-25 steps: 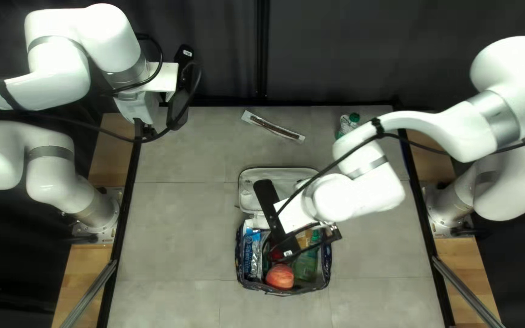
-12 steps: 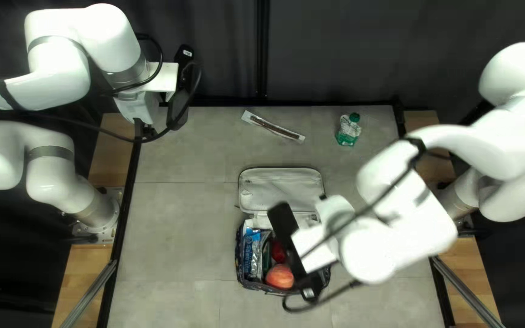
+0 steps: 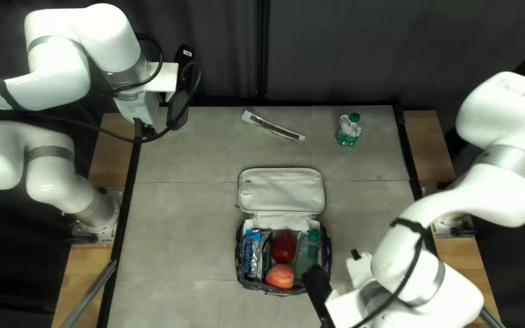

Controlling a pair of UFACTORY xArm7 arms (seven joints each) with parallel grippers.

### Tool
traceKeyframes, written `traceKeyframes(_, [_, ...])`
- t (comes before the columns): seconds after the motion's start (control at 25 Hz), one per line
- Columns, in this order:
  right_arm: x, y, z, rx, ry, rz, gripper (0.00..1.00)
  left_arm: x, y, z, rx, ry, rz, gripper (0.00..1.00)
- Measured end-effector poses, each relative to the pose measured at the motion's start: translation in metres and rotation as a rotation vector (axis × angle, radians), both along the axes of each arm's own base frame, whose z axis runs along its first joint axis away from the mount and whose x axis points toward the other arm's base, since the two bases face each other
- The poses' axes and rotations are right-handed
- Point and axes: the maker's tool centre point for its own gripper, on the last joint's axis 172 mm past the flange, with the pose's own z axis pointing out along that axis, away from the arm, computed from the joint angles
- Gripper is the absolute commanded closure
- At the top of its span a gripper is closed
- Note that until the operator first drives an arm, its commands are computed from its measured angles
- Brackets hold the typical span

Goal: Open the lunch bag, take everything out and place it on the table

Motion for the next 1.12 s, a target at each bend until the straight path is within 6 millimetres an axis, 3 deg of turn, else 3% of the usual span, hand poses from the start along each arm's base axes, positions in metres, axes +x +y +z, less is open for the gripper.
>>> traceKeyframes(0.2, [-0.010, -0.001, -0.003, -0.066, -0.005, 0.011, 1.00, 0.000, 0.000, 0.000, 0.000, 0.000, 0.000, 0.00])
traceKeyframes(0.56, [-0.002, 0.010, -0.016, -0.152, -0.018, 0.033, 1.00, 0.000, 0.000, 0.000, 0.000, 0.000, 0.000, 0.00])
traceKeyframes(1.12, [0.007, 0.016, -0.016, -0.239, -0.063, 0.111, 1.00, 0.000, 0.000, 0.000, 0.000, 0.000, 0.000, 0.00])
